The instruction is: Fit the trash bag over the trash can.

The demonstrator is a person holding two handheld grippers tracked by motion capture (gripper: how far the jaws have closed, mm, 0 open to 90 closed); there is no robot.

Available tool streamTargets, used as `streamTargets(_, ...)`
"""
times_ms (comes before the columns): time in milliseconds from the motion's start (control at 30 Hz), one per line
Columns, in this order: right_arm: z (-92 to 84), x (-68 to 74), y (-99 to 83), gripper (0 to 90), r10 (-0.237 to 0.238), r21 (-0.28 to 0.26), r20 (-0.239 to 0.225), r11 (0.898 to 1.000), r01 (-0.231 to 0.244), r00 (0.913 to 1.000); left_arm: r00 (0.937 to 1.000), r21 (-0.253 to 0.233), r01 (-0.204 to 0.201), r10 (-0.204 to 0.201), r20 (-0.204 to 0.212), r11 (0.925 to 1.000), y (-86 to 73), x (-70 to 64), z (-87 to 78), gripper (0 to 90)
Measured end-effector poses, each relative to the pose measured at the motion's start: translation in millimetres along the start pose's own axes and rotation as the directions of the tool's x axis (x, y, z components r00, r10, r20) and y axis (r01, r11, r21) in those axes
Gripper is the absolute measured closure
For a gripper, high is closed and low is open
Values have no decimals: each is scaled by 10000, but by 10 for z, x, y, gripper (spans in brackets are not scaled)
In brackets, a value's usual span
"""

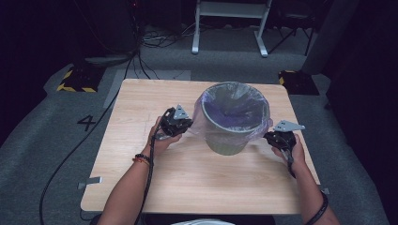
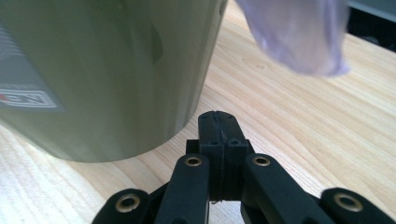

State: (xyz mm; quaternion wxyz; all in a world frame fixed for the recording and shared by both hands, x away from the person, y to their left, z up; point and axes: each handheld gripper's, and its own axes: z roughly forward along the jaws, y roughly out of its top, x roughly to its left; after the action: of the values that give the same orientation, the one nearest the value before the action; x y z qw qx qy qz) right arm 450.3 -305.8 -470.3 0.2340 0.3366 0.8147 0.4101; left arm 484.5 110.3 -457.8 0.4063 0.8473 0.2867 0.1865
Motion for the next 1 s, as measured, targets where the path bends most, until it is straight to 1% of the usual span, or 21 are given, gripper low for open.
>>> streamTargets(33,6,-7,-6,900,18,-20,17,10000,-18,10000,9999,-40,91,-91,-42,10000,-2,4,0,773)
streamTargets(67,3,-12,-15,887,133,-110,15,9999,-133,9999,9998,-103,207,-208,-61,9997,-1,8,-3,676)
streamTargets(133,-42,-16,-32,787,184,-488,1,9986,-183,9998,9992,-187,380,-377,154,9991,0,9,-36,501)
streamTargets(200,-97,-4,-42,684,50,-648,16,9979,-49,10000,9983,-359,465,-452,367,9983,2,-9,-85,381)
streamTargets(233,-123,0,-44,643,32,-686,142,9976,-23,9999,9981,-555,452,-427,450,9974,10,-29,-141,336)
streamTargets(267,-186,1,-51,619,57,-756,344,9971,-31,9994,9975,-665,515,-481,526,9965,15,-43,-174,260)
streamTargets(333,-284,-2,-63,556,44,-1069,341,9943,-7,9994,9954,-1037,507,-418,865,9933,28,-76,-277,205)
streamTargets(367,-344,-1,-67,513,107,-1196,371,9928,-62,9993,9952,-1232,459,-347,916,9913,32,-101,-332,193)
streamTargets(433,-454,11,-67,450,97,-1431,276,9897,-57,9996,9953,-1520,338,-195,948,9878,47,-156,-425,182)
streamTargets(467,-534,24,-59,400,80,-1660,277,9861,-33,9996,9947,-1627,290,-123,1024,9863,57,-182,-464,181)
streamTargets(500,-597,43,-44,371,104,-1799,447,9837,-22,9989,9936,-1743,262,-65,1131,9843,68,-211,-502,180)
streamTargets(533,-661,66,-21,336,8,-1906,608,9816,108,9981,9930,-1827,215,2,1177,9829,77,-236,-528,177)
streamTargets(567,-707,88,-2,320,-78,-2032,714,9789,222,9974,9927,-1944,67,168,1192,9809,96,-288,-568,174)
streamTargets(600,-798,130,34,300,-206,-2285,839,9728,393,9963,9926,-1961,-8,247,1190,9806,105,-313,-583,174)
streamTargets(667,-891,177,79,280,-406,-2539,1006,9650,651,9941,9903,-2034,-138,415,1323,9790,124,-363,-606,172)
streamTargets(767,-955,226,152,266,-705,-2650,1172,9591,996,9906,9884,-1976,-239,529,1424,9800,144,-413,-610,171)
streamTargets(833,-976,252,204,253,-924,-2730,1085,9546,1190,9898,9882,-1985,-279,570,1423,9797,154,-429,-609,172)
streamTargets(933,-1001,316,302,243,-1443,-2791,1004,9456,1671,9844,9878,-1921,-295,580,1448,9809,173,-447,-585,175)
streamTargets(1000,-1012,354,357,239,-1614,-2854,911,9411,1810,9827,9867,-1892,-357,646,1490,9813,183,-456,-560,178)
